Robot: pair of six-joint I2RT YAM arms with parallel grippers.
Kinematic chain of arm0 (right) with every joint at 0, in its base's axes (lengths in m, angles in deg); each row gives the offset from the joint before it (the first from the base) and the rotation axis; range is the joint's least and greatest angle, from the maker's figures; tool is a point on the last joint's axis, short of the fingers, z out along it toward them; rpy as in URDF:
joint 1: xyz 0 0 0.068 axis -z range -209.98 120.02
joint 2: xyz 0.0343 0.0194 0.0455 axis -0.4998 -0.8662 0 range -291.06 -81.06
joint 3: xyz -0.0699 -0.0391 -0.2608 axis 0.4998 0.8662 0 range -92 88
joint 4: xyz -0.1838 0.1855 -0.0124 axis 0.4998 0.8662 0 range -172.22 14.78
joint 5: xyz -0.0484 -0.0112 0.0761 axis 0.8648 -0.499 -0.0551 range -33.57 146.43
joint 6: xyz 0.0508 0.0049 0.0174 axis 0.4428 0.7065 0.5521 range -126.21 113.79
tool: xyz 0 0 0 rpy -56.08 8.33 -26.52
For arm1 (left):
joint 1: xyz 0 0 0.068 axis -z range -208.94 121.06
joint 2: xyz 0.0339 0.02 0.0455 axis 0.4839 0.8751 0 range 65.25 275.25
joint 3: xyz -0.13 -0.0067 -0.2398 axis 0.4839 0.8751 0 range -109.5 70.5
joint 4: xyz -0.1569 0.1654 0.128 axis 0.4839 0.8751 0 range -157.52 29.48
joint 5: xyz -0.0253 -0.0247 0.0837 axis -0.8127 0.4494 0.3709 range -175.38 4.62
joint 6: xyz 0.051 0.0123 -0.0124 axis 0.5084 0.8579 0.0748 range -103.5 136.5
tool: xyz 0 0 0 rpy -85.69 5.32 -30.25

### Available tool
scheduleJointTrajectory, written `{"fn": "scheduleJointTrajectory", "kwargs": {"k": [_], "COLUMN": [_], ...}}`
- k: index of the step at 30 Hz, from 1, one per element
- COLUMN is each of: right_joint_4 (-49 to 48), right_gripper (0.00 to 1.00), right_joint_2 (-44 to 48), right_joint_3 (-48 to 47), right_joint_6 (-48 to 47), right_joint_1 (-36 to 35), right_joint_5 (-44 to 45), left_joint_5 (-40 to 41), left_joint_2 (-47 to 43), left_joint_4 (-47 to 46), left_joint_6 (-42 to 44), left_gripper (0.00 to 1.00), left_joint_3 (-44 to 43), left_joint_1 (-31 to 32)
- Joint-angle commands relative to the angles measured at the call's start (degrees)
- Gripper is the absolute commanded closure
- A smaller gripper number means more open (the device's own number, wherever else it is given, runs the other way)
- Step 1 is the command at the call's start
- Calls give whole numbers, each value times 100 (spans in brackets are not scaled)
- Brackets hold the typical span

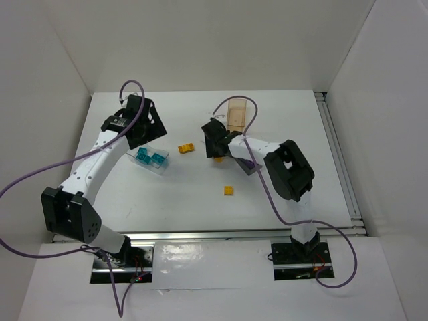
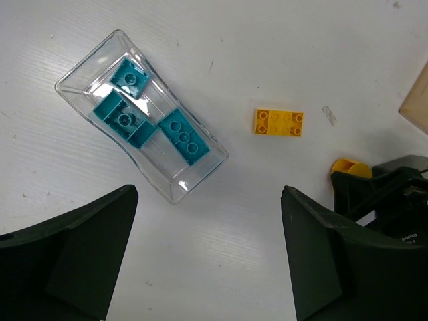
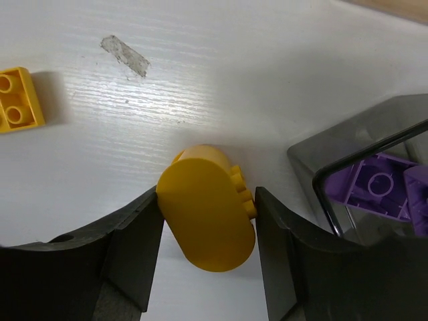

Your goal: Sort the legos into containers by color

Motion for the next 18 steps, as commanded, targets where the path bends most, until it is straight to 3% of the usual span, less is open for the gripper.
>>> {"fn": "scheduleJointTrajectory", "kwargs": {"k": [1,8,18], "right_joint_4": [25,-37,332], "right_gripper": [52,52,51], "right_joint_2": [387,714,-814], "right_joint_3": [-261,-612,-2746], "right_joint_6": [-80,-186,-186], "right_joint_1": [29,415,1294], "right_joint_5": [125,591,416], "left_joint_5": [-47,-47,-152], "left_joint_2": [55,168,169], "left_joint_4": [-58,-58,-58], "left_joint_6": [135,135,188], "left_gripper": [5,5,5], "left_joint_3": [-149,-271,-272], "left_joint_1": [29,-24,-24]}}
